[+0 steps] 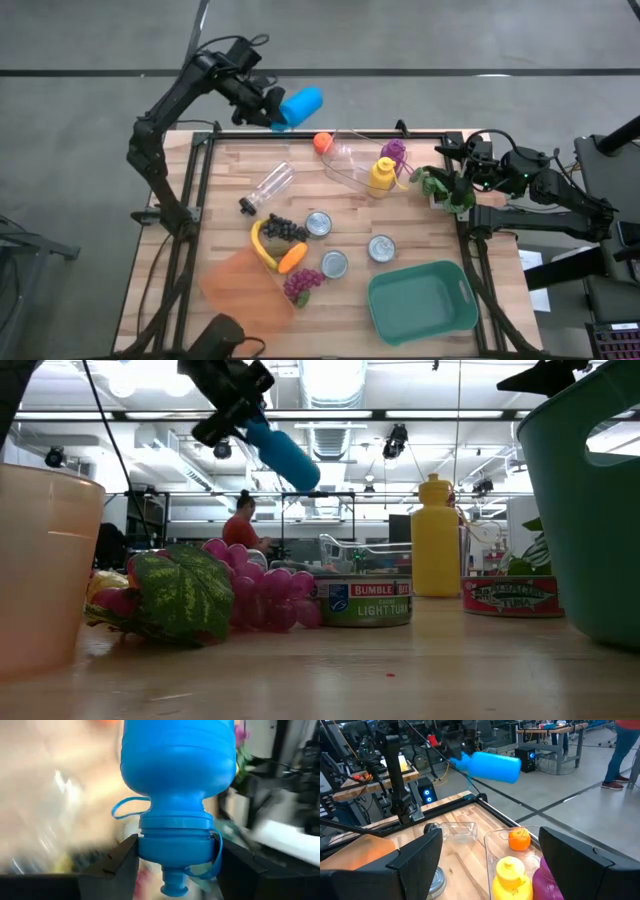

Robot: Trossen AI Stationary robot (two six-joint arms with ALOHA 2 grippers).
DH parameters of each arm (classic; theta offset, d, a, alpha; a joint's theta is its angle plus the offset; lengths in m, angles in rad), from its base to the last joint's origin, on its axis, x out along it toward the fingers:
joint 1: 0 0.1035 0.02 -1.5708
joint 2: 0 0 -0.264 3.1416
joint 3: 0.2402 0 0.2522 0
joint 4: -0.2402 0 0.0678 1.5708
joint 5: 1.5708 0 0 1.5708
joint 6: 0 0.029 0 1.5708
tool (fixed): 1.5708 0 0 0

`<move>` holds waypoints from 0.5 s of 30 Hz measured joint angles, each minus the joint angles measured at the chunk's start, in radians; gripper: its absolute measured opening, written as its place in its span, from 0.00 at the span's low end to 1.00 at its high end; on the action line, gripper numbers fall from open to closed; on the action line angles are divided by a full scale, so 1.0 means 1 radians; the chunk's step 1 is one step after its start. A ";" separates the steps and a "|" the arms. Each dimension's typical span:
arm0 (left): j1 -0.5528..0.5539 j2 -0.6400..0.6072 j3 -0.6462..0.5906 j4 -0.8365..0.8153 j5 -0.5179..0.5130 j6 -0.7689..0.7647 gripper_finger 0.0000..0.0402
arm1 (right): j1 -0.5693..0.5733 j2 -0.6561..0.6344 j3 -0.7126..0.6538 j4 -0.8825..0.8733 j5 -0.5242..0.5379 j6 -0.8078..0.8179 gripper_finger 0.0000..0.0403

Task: Pick & Place Food Item
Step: Put the blue water bottle into the transparent bin

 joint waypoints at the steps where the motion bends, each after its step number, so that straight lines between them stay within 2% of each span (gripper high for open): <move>1: -0.007 0.000 0.000 0.022 -0.038 0.039 0.53 | 0.000 0.000 0.000 0.000 0.000 0.000 0.82; 3: -0.025 0.003 0.000 0.050 -0.089 0.085 0.53 | 0.000 0.000 0.000 0.000 0.000 0.000 0.82; 8: -0.052 0.026 0.000 0.030 -0.113 0.167 0.53 | 0.000 0.000 0.000 0.000 0.000 0.000 0.82; 11: -0.054 0.027 -0.001 0.001 -0.115 -0.024 0.53 | 0.000 0.000 0.000 0.000 0.000 0.000 0.82; 15: -0.053 0.025 0.000 0.032 -0.065 -0.438 0.53 | 0.000 0.000 0.000 0.000 0.000 0.000 0.82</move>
